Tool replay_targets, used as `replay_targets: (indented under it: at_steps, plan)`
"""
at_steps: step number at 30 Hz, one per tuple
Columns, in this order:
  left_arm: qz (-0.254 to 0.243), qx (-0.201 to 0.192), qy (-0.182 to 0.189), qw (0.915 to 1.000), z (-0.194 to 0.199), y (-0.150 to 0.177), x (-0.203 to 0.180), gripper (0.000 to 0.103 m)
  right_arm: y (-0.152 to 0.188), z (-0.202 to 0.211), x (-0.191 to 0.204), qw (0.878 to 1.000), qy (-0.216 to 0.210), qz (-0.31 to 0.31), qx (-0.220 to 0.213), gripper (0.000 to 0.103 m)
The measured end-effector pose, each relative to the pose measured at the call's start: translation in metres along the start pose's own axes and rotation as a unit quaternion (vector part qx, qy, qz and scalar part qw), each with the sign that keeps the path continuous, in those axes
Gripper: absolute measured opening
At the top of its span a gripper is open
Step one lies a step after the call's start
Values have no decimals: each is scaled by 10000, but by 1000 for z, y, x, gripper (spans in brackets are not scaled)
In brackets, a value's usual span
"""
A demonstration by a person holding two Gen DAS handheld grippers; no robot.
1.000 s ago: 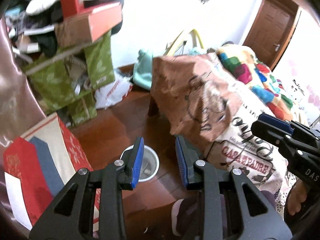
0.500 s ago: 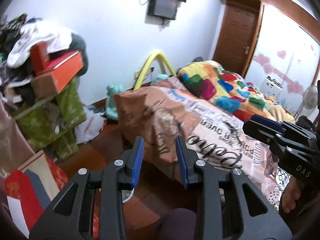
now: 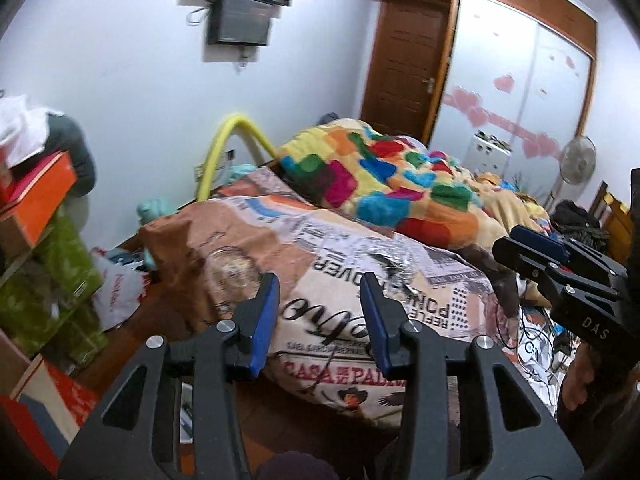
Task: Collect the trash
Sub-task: 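Move both open grippers over the earphones and plastic bag on the bed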
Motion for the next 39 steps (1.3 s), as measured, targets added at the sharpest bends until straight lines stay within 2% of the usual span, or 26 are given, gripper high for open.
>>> replay_targets:
  at_steps: [3, 9, 20, 30, 39]
  plan:
    - [-95, 105, 127, 9998, -22, -4, -19, 47, 4, -5, -28, 9997, 158, -150, 69, 44]
    - [-222, 357, 393, 9983, -68, -4, -47, 48, 20, -27, -78, 9974, 430, -438, 365, 45]
    - [-146, 1131, 771, 9905, -179, 18, -67, 48, 66, -85, -130, 9896, 704, -659, 1064, 45]
    - [-98, 2026, 1001, 9741, -287, 67, -81, 48, 108, -146, -158, 9804, 669, -752, 1695, 45]
    - [209, 2571, 1272, 9577, -353, 106, -86, 48, 123, -184, -170, 9761, 511, -948, 1889, 45]
Point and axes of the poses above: each gripper's, at about its wrist camera, not at the fingertips, and z roughly against the way its jaws point, x to its left, y to its underside, the point moved 8 cm from there along -z, roughly the way its jaws point, and after that the axes turned 7 degrees about y, right-handed, at the moved point
